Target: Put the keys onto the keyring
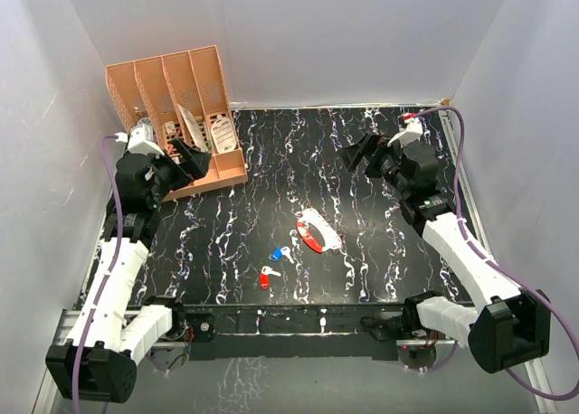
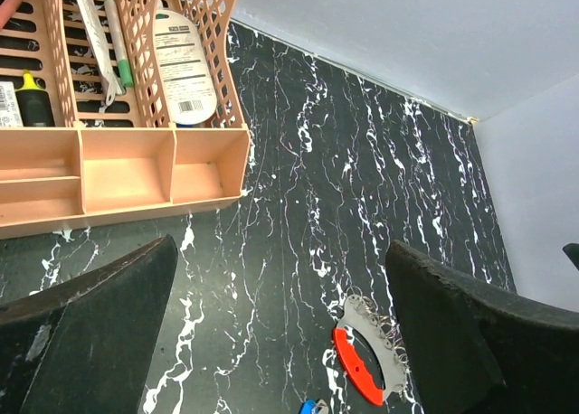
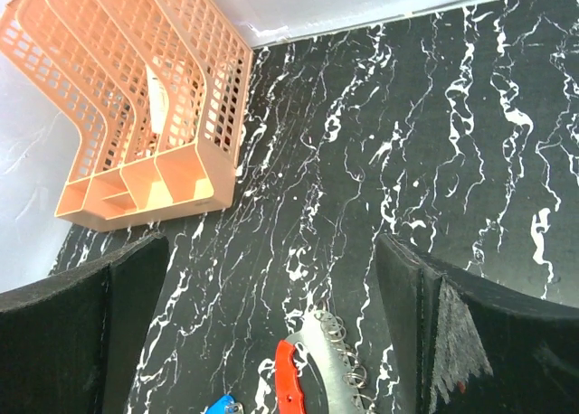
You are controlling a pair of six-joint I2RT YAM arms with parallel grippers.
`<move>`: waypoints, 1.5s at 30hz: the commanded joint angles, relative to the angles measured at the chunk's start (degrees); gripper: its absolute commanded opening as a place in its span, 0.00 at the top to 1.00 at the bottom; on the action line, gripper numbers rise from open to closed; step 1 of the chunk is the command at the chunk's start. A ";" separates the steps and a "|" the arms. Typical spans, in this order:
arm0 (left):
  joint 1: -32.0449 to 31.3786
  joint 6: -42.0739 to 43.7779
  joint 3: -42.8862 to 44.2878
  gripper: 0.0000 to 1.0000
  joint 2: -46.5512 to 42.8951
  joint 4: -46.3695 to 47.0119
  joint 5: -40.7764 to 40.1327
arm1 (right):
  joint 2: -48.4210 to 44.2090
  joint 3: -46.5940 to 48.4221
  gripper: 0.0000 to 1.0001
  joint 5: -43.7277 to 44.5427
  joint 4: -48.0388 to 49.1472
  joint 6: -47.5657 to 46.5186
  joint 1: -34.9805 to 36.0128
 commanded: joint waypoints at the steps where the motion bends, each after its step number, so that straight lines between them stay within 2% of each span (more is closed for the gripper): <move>1: -0.06 0.21 1.01 0.01 -1.18 1.40 -0.25 | -0.18 1.52 0.02 1.38 0.03 -1.50 -0.15; 9: -0.06 -0.12 -1.07 0.01 -3.23 3.11 2.66 | -1.43 1.16 0.02 2.72 -5.10 -1.87 -0.16; 13: -0.06 1.09 0.44 0.01 -0.20 1.09 6.84 | -1.10 1.45 0.02 4.89 -8.09 -3.53 -0.15; 17: -0.73 1.74 0.85 0.01 2.64 0.16 11.51 | 3.46 3.90 0.02 1.30 -11.14 -6.53 -0.03; 24: -6.26 1.73 -3.75 0.02 3.59 1.87 9.60 | 13.34 6.05 0.02 -0.44 -12.33 -8.51 3.99; 28: -15.07 4.13 -4.23 0.03 6.13 2.26 4.30 | 16.38 5.72 0.07 1.03 -12.86 -9.17 7.43; 30: -18.41 4.51 -4.15 0.04 7.79 2.42 4.12 | 16.75 5.08 0.09 1.67 -12.33 -9.24 8.34; 36: -24.50 3.70 -8.06 0.12 9.53 5.42 0.47 | 20.16 7.56 0.19 4.62 -15.66 -11.18 10.01; 41: -26.52 3.02 -8.58 0.16 12.40 7.66 -1.86 | 22.09 9.30 0.30 4.31 -17.99 -13.40 13.31; 43: -26.81 3.20 -8.27 0.14 13.32 7.57 -2.44 | 21.62 8.60 0.31 3.57 -17.12 -13.93 15.81; 45: -26.86 3.10 -8.39 0.05 13.43 7.52 -3.66 | 21.11 7.55 0.34 2.79 -16.02 -14.16 17.84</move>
